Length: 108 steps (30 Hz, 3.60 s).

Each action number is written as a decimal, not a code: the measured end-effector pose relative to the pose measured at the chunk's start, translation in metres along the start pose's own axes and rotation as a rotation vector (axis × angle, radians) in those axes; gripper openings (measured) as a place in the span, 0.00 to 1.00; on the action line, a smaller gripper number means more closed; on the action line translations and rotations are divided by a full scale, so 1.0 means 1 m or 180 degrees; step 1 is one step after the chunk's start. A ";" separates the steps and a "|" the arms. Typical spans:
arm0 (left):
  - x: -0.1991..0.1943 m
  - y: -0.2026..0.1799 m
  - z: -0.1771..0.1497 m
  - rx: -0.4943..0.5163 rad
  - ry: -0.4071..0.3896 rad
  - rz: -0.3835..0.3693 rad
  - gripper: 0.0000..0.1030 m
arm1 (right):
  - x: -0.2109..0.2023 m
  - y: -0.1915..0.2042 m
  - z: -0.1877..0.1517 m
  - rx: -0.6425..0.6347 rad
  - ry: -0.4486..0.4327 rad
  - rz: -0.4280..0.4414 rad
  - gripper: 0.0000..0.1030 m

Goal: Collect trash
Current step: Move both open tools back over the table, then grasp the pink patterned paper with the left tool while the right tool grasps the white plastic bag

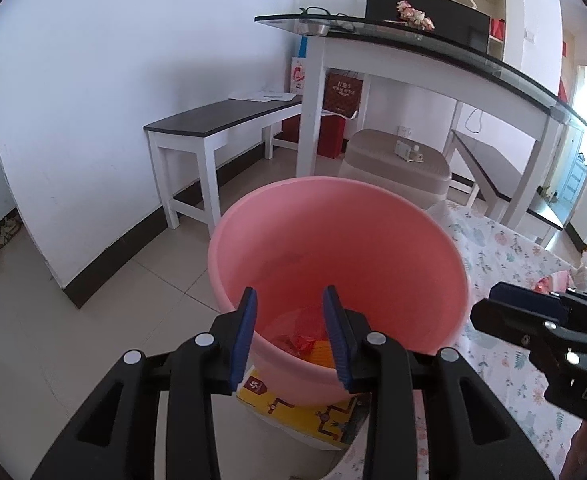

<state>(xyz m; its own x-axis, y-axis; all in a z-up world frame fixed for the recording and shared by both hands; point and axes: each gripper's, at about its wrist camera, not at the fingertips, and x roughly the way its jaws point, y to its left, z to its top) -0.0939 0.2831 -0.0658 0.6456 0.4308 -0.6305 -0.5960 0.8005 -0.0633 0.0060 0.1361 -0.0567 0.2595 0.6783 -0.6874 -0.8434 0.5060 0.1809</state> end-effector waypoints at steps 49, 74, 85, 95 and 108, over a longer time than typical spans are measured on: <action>-0.058 -0.189 -0.034 0.0908 0.0090 -0.1221 0.34 | -0.204 -0.186 -0.160 0.1294 -0.0565 -0.1339 0.28; 0.034 -0.281 0.010 0.1198 0.0489 -0.1449 0.34 | -0.190 -0.227 -0.174 0.1613 -0.0554 -0.1314 0.40; 0.078 -0.303 0.011 0.1161 0.0714 -0.1633 0.34 | -0.184 -0.241 -0.166 0.1639 -0.0506 -0.1316 0.40; 0.052 -0.303 -0.002 0.1257 0.0401 -0.1766 0.07 | -0.172 -0.248 -0.150 0.1526 -0.0454 -0.1381 0.40; 0.005 -0.285 -0.006 0.1130 0.0197 -0.1898 0.07 | -0.152 -0.263 -0.149 0.1628 -0.0350 -0.1406 0.29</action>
<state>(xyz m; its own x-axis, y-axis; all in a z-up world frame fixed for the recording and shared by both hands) 0.0760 0.0542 -0.0558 0.7795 -0.1406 -0.6104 0.0508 0.9854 -0.1622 0.1186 -0.1791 -0.1044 0.5973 0.3868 -0.7025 -0.3260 0.9175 0.2280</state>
